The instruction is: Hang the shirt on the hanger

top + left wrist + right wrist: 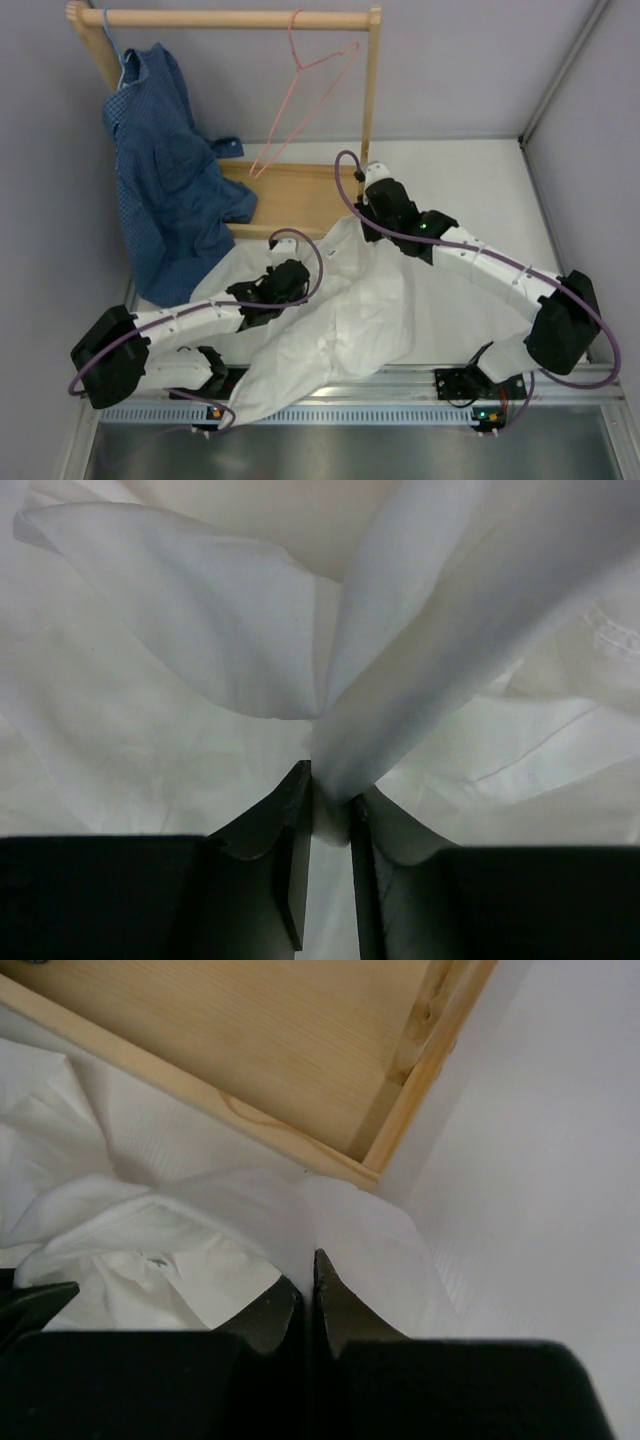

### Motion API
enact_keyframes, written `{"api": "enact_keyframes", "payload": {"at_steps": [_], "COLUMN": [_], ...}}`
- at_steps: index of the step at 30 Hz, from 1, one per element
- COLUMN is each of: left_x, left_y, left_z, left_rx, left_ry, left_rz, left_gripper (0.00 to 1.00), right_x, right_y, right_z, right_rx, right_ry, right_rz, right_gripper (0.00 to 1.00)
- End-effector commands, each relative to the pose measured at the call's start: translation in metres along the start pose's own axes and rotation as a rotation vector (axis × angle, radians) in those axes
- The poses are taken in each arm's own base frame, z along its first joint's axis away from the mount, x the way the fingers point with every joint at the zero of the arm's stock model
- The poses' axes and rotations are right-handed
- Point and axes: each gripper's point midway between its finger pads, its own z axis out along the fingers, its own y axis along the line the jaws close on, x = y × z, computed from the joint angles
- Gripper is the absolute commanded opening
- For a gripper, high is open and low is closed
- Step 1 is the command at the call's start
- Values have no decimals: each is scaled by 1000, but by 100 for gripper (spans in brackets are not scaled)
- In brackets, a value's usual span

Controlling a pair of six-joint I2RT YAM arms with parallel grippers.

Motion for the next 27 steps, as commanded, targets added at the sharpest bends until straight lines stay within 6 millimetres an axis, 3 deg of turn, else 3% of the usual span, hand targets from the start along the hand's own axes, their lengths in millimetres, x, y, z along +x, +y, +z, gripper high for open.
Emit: {"api": "enact_keyframes", "payload": {"at_steps": [1, 3, 5, 6, 8, 12, 17, 21, 27], "left_x": [-40, -47, -51, -58, -60, -67, -67, -60, -60], "left_y": [-20, -20, -17, -19, -20, -27, -36, -48, -58], "left_z": [-9, -13, -16, -21, -25, -39, -52, -47, -34], "left_rx": [48, 47, 27, 36, 49, 104, 189, 245, 260], "left_ry": [-120, -134, -143, -155, -151, -148, -123, -87, -94], "left_rz": [-67, -59, -48, -50, -33, -2, 37, 82, 74], "left_gripper": [23, 20, 8, 7, 6, 8, 13, 28, 26], "right_x": [-1, 17, 17, 27, 27, 39, 37, 44, 49], "right_y": [-2, 1, 3, 2, 7, 8, 16, 28, 31], "right_z": [-15, -15, -23, -24, -33, -46, -71, -84, -92], "right_rx": [-41, -72, -99, -105, -148, -186, -272, -365, -399], "right_ry": [-52, -32, -56, -42, -64, -71, -117, -126, -140], "right_rz": [39, 42, 60, 61, 75, 89, 111, 124, 147], "right_gripper": [0, 0, 0, 0, 0, 0, 0, 0, 0]}}
